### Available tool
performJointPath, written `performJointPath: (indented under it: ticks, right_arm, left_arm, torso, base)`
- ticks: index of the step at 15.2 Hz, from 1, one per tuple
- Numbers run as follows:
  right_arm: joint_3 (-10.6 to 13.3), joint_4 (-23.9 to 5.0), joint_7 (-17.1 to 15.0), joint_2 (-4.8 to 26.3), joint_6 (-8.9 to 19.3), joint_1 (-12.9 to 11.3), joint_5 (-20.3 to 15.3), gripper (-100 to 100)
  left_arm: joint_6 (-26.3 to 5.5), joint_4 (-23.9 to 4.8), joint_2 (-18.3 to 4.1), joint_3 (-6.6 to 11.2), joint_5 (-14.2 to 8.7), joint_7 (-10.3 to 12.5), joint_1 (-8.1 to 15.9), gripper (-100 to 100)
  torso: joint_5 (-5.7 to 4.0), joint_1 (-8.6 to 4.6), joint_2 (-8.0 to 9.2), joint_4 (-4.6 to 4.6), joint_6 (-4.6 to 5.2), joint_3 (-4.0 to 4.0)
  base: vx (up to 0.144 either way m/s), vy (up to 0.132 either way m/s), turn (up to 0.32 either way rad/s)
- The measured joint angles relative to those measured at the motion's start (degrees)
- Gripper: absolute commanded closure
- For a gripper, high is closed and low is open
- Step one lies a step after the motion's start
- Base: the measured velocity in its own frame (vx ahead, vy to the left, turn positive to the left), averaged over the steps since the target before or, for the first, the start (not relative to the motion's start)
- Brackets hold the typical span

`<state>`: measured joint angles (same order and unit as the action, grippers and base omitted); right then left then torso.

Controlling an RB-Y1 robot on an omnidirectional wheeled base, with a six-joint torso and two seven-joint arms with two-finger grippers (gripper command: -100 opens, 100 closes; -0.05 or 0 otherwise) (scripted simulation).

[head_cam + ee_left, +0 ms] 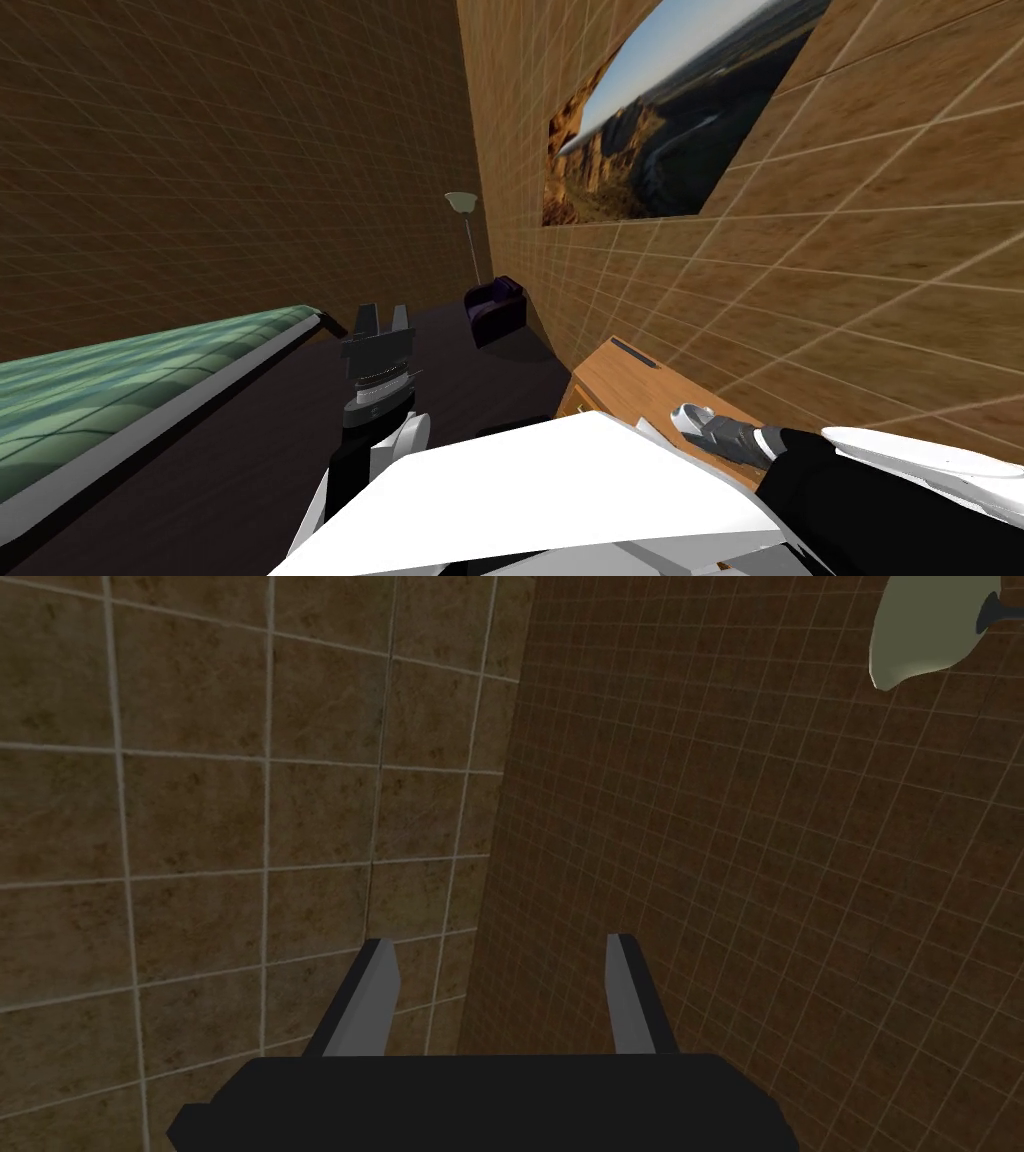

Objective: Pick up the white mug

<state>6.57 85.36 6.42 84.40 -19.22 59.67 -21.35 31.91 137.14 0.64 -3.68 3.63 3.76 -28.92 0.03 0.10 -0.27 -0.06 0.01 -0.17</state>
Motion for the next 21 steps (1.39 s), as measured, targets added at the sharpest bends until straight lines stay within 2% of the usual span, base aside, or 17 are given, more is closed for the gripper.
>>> performJointPath:
  ticks: [2, 4, 6, 12, 13, 18, 21]
  right_arm:
    - [-0.1, 0.1, 0.3, 0.9, 0.1, 2.7, -0.1, -100]
    - [0.6, 0.0, 0.3, 2.1, 0.2, 4.2, -0.3, -100]
    - [1.7, -0.9, 0.1, 2.2, 0.0, 3.5, -0.6, -100]
    - [4.1, -2.6, 1.9, -3.0, 0.9, 1.4, -1.9, -100]
    - [4.2, -2.6, 2.0, -3.2, 1.0, 1.4, -1.9, 100]
    - [4.2, -2.6, 1.9, -3.2, 1.0, 1.4, -1.9, 100]
    - [3.0, -2.1, 1.3, -0.9, 0.4, 2.3, -1.3, 100]
  left_arm:
    - [0.0, 0.0, 0.0, 0.0, 0.0, 0.0, 0.0, 0]
    - [0.0, 0.0, 0.0, 0.0, 0.0, 0.0, 0.0, 0]
    - [0.0, 0.0, 0.0, 0.0, 0.0, 0.0, 0.0, 0]
    - [0.0, 0.0, 0.0, 0.0, 0.0, 0.0, 0.0, 0]
    - [0.0, 0.0, 0.0, 0.0, 0.0, 0.0, 0.0, 0]
    - [0.0, 0.0, 0.0, 0.0, 0.0, 0.0, 0.0, 0]
    - [0.0, 0.0, 0.0, 0.0, 0.0, 0.0, 0.0, 0]
  torso:
    - [0.01, 0.03, 0.0, 0.01, -0.04, 0.01]
    - [0.0, 0.02, -0.04, 0.0, -0.01, -0.02]
    - [-0.01, 0.0, 0.07, 0.02, 0.0, 0.05]
    - [-0.05, -0.14, 0.22, 0.06, 0.0, 0.14]
    - [-0.04, -0.12, 0.23, 0.06, 0.01, 0.14]
    - [-0.04, -0.09, 0.28, 0.1, -0.04, 0.18]
    - [0.03, 0.03, 0.36, 0.1, -0.02, 0.22]
  base:
    - [0.075, 0.013, 0.173]
    - [0.057, 0.002, 0.036]
    - [0.021, -0.004, 0.037]
    - [0.014, -0.025, 0.087]
    - [0.003, -0.008, 0.002]
    - [-0.002, 0.002, -0.018]
    - [-0.019, 0.029, -0.115]
